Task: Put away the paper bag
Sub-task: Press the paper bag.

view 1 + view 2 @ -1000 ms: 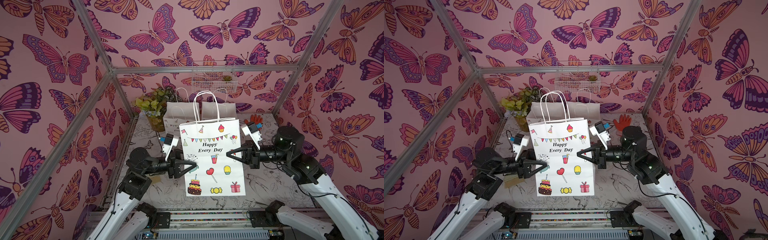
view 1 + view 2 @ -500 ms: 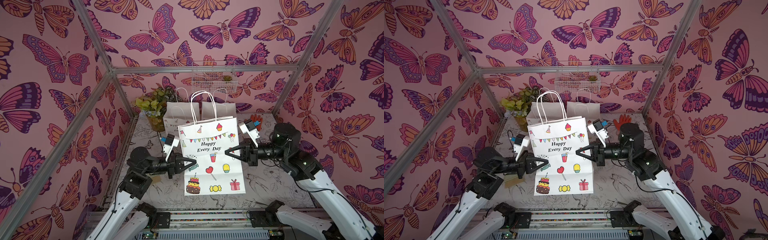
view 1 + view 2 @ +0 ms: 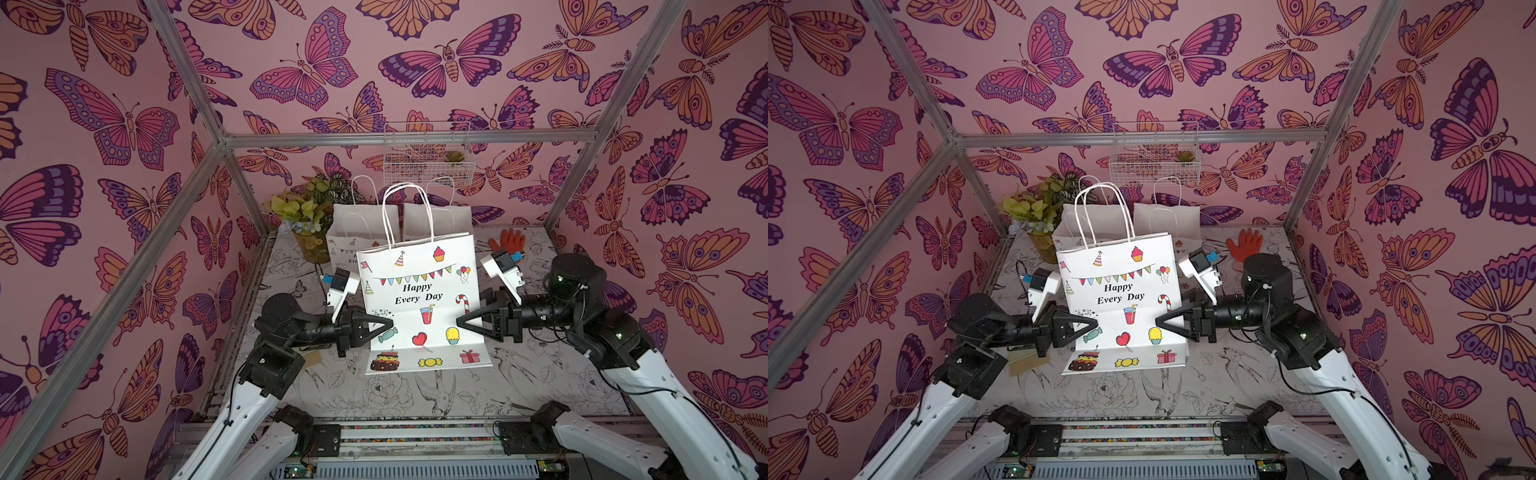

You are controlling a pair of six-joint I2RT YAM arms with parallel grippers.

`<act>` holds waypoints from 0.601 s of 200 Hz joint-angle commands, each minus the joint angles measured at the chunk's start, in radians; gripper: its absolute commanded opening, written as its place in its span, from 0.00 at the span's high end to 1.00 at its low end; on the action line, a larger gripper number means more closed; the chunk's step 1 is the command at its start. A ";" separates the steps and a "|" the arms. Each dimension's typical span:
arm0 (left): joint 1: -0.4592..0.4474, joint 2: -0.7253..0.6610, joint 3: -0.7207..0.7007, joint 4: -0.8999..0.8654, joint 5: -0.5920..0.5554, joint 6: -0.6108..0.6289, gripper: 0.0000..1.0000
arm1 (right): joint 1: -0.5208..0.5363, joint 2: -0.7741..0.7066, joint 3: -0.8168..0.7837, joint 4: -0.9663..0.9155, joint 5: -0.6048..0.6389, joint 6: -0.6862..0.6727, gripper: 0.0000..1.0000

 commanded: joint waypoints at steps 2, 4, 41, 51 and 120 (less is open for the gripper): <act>0.002 -0.013 0.000 0.010 -0.037 0.017 1.00 | -0.002 -0.007 -0.008 -0.041 -0.029 -0.021 0.54; 0.001 -0.014 0.000 0.010 -0.038 0.016 1.00 | -0.001 -0.006 -0.008 -0.042 -0.029 -0.022 0.54; 0.001 -0.017 0.000 0.009 -0.038 0.017 1.00 | 0.006 0.024 0.005 -0.075 -0.023 -0.051 0.86; 0.001 -0.017 0.000 0.010 -0.038 0.015 1.00 | 0.005 0.025 0.004 -0.075 -0.016 -0.053 0.93; 0.002 -0.033 0.000 0.018 0.001 0.010 0.28 | -0.010 -0.001 0.031 -0.053 0.023 -0.058 1.00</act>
